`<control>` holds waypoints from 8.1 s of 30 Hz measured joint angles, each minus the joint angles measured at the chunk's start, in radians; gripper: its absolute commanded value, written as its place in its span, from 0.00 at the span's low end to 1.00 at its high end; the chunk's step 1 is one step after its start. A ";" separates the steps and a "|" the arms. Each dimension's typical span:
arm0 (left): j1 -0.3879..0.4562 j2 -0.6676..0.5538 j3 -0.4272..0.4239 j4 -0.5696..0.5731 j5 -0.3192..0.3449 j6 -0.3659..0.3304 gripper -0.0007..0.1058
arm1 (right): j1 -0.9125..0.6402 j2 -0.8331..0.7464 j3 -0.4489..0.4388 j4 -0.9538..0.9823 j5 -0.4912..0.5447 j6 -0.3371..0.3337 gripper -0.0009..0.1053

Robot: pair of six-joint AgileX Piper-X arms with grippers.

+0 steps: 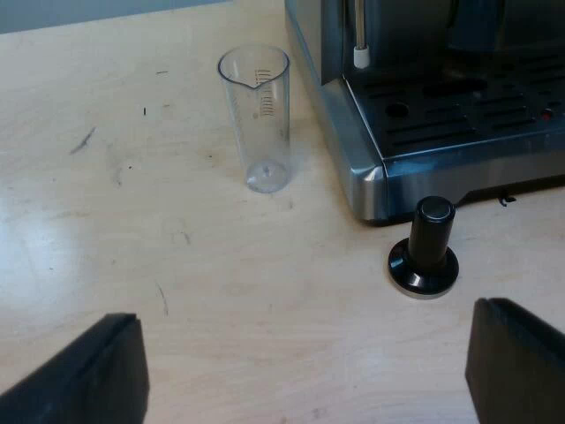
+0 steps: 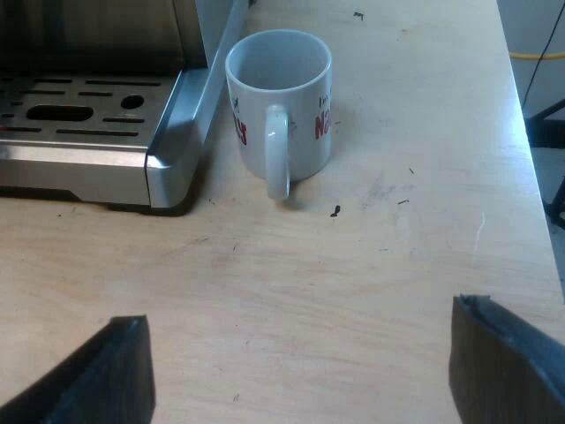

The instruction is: Place mug into machine

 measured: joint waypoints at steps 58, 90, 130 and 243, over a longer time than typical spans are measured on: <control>-0.639 0.817 -0.277 -0.570 0.194 -0.026 0.77 | 0.000 0.594 -0.339 -0.083 0.006 0.068 0.66; -0.645 1.067 -0.273 -0.739 0.194 -0.065 0.77 | 0.000 0.678 0.050 -0.392 0.006 0.113 0.66; -0.645 1.067 -0.273 -0.741 0.194 -0.065 0.77 | 0.324 1.298 0.284 -1.477 0.314 0.283 0.66; -0.645 0.205 -0.182 -0.095 0.134 -0.093 0.77 | 0.835 0.550 -0.080 -0.205 0.508 0.348 0.01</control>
